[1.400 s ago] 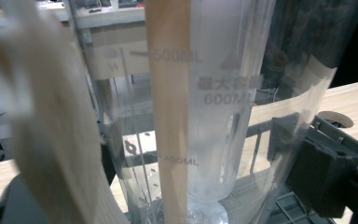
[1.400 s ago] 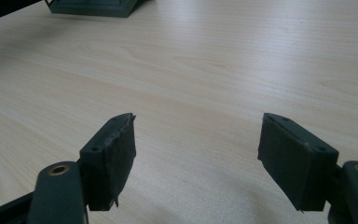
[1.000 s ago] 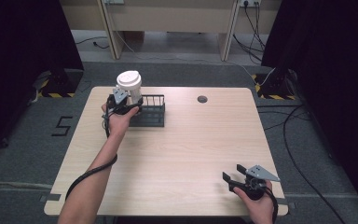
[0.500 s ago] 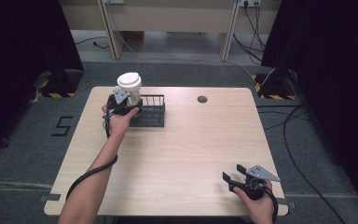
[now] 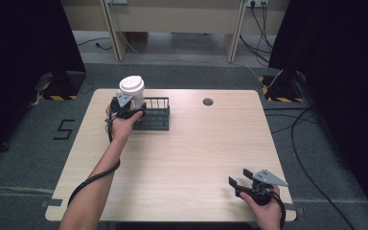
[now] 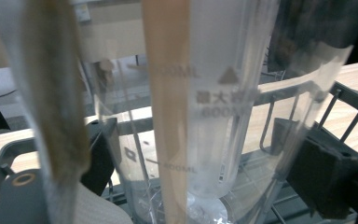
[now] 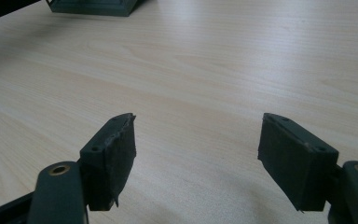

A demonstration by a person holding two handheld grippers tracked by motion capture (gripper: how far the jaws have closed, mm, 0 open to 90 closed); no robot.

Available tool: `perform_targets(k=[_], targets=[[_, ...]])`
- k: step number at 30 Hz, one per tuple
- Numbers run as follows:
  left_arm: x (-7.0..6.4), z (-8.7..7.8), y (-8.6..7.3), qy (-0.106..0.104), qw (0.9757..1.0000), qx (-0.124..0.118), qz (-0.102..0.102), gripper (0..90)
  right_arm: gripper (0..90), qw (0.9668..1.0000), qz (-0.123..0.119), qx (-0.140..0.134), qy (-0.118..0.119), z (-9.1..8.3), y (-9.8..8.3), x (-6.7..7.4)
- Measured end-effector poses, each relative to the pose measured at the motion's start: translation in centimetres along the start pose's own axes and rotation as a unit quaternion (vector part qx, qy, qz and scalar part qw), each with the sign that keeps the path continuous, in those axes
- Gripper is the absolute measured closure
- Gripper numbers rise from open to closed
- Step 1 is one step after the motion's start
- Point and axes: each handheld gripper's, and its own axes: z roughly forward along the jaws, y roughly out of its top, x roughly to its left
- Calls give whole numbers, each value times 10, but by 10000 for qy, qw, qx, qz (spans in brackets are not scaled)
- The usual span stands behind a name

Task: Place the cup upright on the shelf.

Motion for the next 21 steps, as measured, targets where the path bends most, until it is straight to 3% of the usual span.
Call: perform_targets(k=[7, 21], targets=[[-1, -5, -2, 23, 10000, 3, 12, 143, 280, 10000, 1, 7, -4, 0, 0, 0], [-1, -25, -2, -28, 9997, -238, 94, 143, 280, 10000, -22, 26, -5, 0, 0, 1]])
